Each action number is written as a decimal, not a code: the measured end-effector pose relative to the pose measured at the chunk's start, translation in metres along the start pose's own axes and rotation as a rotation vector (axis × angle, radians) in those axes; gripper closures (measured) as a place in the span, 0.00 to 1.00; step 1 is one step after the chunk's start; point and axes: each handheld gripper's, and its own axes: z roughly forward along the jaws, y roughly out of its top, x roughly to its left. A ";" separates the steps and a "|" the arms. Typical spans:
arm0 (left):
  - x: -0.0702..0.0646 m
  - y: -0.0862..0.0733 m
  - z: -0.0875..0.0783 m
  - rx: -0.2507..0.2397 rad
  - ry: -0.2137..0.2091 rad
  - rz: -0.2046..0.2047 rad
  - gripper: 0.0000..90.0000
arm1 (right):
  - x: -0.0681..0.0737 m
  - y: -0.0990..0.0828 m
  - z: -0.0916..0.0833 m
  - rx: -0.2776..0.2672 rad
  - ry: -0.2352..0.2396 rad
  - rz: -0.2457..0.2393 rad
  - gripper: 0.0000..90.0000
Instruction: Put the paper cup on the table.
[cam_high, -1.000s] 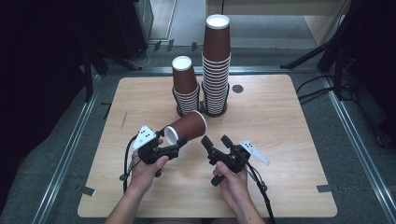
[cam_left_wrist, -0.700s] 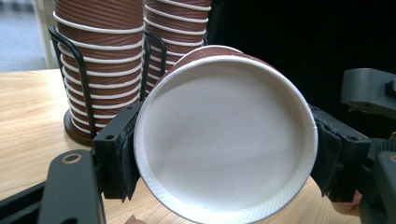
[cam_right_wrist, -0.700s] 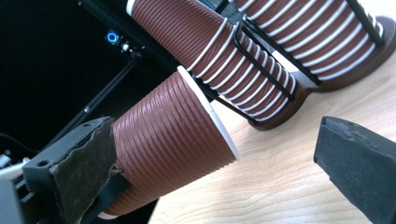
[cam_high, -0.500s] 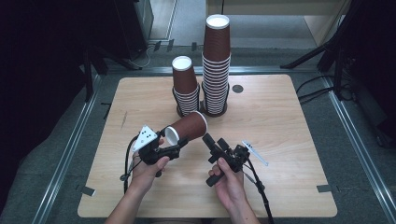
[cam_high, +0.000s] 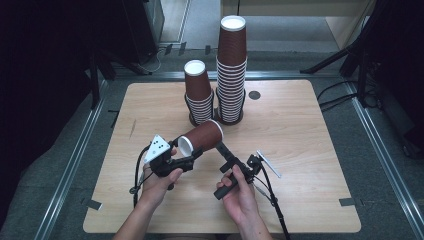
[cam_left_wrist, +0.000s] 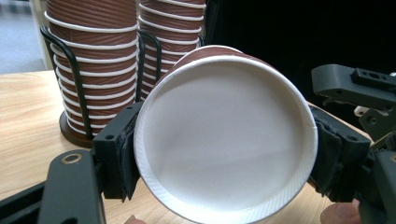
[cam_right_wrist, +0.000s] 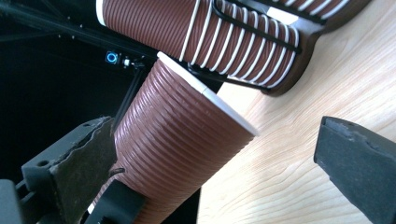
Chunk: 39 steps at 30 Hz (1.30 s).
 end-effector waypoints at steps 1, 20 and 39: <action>0.000 0.000 0.000 0.000 0.000 0.000 0.26 | 0.000 0.000 0.001 0.002 -0.001 0.012 0.00; -0.007 -0.003 0.003 0.002 -0.012 0.030 0.26 | 0.005 -0.010 0.021 -0.001 0.020 0.214 0.00; -0.009 -0.003 0.003 -0.003 -0.011 0.050 0.26 | 0.012 -0.011 0.039 -0.002 0.016 0.350 0.00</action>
